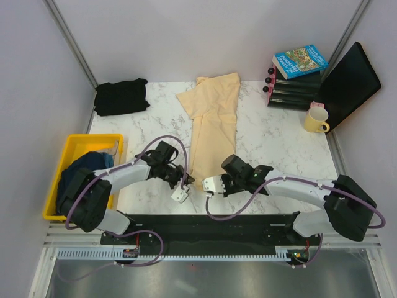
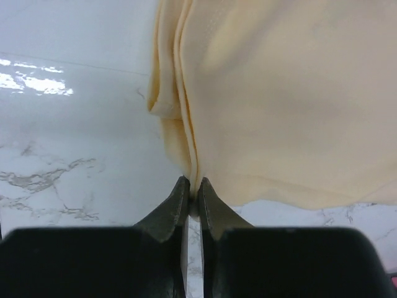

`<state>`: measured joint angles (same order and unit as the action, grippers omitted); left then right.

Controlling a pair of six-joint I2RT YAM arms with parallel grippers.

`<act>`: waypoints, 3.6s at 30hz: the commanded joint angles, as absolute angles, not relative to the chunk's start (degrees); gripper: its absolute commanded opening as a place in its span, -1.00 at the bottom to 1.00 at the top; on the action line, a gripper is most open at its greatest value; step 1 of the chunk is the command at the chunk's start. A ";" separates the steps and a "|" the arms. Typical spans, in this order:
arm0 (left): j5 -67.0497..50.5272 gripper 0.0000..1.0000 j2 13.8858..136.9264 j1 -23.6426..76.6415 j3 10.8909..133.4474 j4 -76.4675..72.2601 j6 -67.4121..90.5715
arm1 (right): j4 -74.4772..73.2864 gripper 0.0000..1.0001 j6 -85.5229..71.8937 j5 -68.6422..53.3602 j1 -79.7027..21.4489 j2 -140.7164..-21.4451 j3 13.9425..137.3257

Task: Fold and stack the t-shirts
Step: Grab the bottom of the folded rectangular tshirt with both arms, then fold the folded rectangular tshirt in 1/3 of the way

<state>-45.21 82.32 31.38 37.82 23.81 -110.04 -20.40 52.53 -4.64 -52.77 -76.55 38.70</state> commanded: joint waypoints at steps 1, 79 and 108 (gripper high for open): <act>-46.67 -0.96 80.24 31.55 45.08 23.29 -96.54 | -25.21 -1.00 47.82 -7.29 -50.36 -78.13 47.19; -16.69 0.49 111.02 22.06 72.60 -22.68 -72.95 | 3.17 0.93 46.41 31.19 -25.75 -114.96 84.45; -41.66 -0.97 127.79 20.21 108.54 44.82 -80.68 | -33.05 -1.00 31.73 -16.26 -21.18 -130.52 110.48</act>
<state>-39.59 126.85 19.46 104.57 39.11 -78.89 -30.74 34.59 -9.65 -21.10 -129.91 107.28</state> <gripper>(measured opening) 0.023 0.007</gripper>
